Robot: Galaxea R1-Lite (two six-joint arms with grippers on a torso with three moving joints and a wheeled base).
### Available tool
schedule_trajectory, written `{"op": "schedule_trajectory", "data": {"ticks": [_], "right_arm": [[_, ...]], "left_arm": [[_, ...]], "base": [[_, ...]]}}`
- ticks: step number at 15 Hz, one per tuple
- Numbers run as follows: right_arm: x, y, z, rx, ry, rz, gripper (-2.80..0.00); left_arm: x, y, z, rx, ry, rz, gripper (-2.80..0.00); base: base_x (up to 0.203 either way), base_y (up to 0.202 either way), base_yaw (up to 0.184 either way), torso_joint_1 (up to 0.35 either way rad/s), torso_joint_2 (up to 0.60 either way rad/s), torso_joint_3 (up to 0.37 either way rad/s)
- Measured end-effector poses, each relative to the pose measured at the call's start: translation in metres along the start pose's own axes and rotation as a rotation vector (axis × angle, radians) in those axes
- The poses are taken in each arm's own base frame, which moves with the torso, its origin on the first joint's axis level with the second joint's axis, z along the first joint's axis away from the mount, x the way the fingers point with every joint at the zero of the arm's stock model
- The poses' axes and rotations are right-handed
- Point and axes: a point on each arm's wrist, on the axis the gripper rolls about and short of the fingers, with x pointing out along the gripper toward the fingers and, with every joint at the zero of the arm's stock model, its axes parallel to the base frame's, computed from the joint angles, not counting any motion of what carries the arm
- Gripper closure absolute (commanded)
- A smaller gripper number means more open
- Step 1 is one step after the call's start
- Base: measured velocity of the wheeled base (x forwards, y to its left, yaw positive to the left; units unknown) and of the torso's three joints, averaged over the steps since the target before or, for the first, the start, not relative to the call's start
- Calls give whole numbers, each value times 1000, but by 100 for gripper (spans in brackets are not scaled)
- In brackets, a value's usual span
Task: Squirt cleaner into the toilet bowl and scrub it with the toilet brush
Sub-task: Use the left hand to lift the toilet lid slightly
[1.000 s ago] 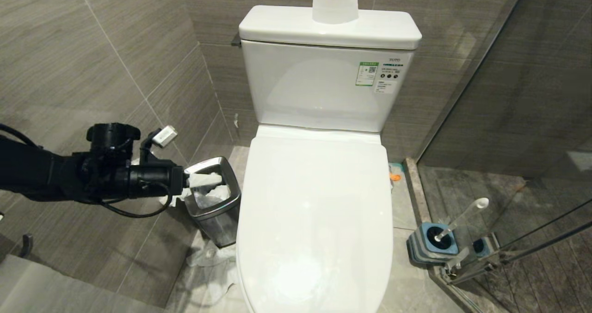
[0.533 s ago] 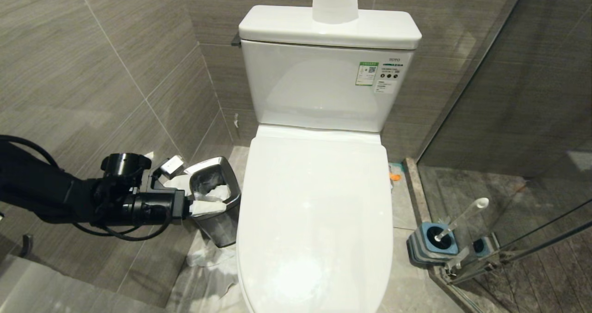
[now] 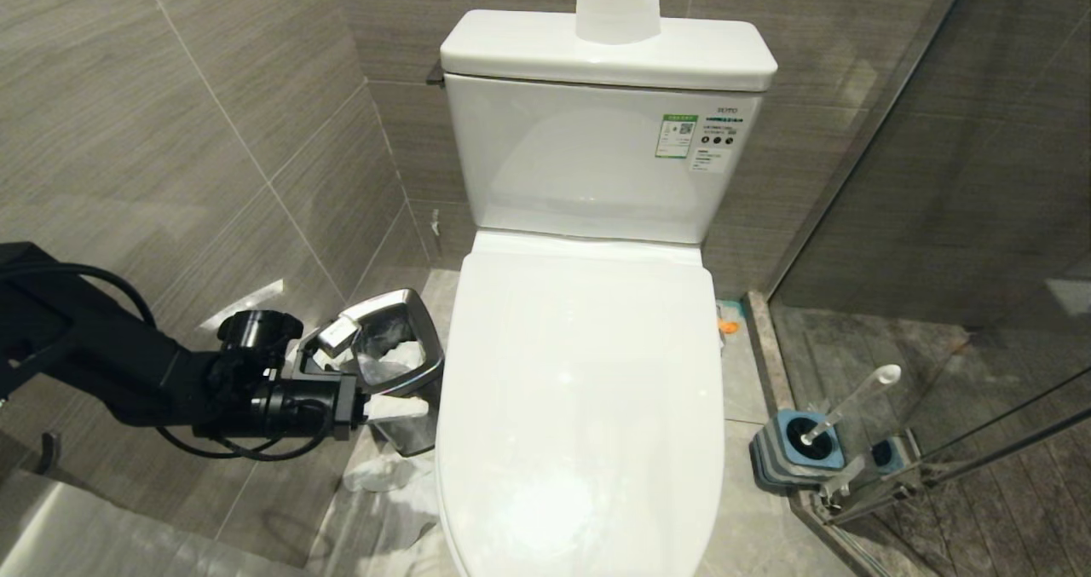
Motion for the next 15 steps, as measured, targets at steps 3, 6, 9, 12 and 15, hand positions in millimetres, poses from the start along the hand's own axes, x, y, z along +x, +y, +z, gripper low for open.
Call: {"op": "schedule_trajectory", "data": {"ticks": [3,6,9,12,15], "right_arm": [[0,0,0,0,0,0,0],[0,0,0,0,0,0,0],[0,0,0,1,0,0,0],[0,0,0,0,0,-1,0],[0,0,0,0,0,0,0]], "left_arm": [[-1,7,-7,-30,4,-33,0],[-9,11,-14,-69,-6,-64,0],[-19,15,-18,-94,-27,-94,0],[-25,19,-20,-92,-43,-89,-280],[-29,22,-25,-109,-52,-122,-280]], "base": [[0,0,0,0,0,0],[0,0,0,0,0,0],[0,0,0,0,0,0],[0,0,0,0,0,0],[0,0,0,0,0,0]]}}
